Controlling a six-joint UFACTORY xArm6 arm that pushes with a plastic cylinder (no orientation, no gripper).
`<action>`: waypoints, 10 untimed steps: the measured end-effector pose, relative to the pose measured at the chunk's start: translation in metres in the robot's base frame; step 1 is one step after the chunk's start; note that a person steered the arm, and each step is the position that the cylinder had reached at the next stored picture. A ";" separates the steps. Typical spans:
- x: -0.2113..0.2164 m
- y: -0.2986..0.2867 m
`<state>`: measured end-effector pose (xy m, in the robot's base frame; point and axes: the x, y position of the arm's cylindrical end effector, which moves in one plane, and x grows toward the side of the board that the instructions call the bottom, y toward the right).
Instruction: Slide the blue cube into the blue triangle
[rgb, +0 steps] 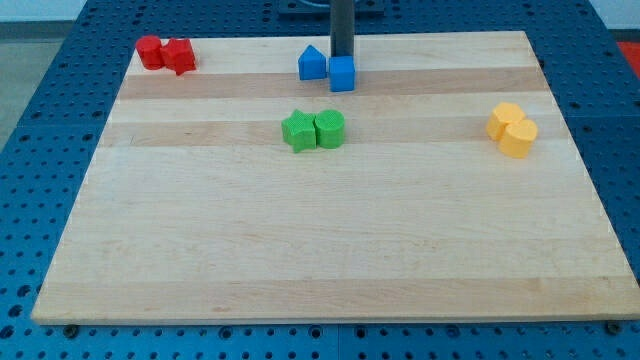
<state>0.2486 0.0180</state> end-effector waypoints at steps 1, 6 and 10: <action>0.008 0.002; 0.081 0.033; 0.064 -0.034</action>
<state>0.3122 -0.0156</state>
